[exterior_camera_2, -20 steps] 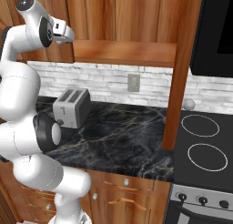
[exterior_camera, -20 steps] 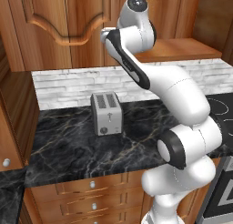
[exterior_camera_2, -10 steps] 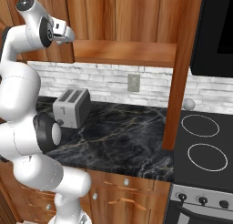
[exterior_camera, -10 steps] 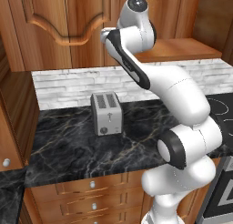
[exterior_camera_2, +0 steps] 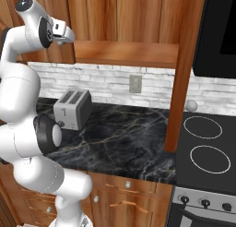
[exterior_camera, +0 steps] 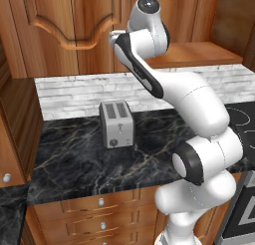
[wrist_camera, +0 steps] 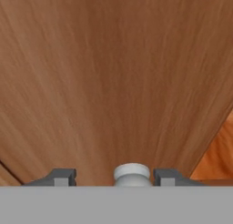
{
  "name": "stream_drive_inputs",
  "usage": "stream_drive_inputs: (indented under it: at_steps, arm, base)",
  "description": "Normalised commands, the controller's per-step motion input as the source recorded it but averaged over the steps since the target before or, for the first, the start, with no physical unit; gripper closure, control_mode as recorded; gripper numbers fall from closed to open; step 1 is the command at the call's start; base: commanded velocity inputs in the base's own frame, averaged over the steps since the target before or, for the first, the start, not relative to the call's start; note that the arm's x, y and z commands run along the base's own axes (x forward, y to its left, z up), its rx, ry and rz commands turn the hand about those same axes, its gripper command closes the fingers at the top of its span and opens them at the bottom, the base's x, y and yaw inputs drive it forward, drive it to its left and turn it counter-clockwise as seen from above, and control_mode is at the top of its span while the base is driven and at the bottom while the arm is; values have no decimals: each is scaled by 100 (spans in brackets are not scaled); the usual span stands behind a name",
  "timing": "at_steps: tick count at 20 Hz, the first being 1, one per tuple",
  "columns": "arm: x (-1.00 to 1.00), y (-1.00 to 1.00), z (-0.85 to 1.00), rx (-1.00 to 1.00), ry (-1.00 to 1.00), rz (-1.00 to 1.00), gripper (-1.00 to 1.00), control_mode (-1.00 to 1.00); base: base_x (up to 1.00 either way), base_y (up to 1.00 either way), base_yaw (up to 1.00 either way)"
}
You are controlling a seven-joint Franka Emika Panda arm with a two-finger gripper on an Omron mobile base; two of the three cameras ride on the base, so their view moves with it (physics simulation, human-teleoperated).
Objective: Open the cabinet, pick the kettle from the cabinet, and place it in the sink.
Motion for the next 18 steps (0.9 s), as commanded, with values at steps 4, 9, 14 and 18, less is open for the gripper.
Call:
stream_drive_inputs:
  at_steps: [4, 9, 14, 18]
  arm:
    - [6, -8, -12, 0, 0, -2, 100, -100]
    - [-3, -4, -18, 3, 0, -1, 100, -100]
    - [-16, 0, -20, 6, -1, 0, 100, -100]
    - [-15, 6, -17, 4, -7, -2, 100, -100]
  base:
    - [0, 0, 0]
    - [0, 0, 0]
    - [0, 0, 0]
    - [0, 0, 0]
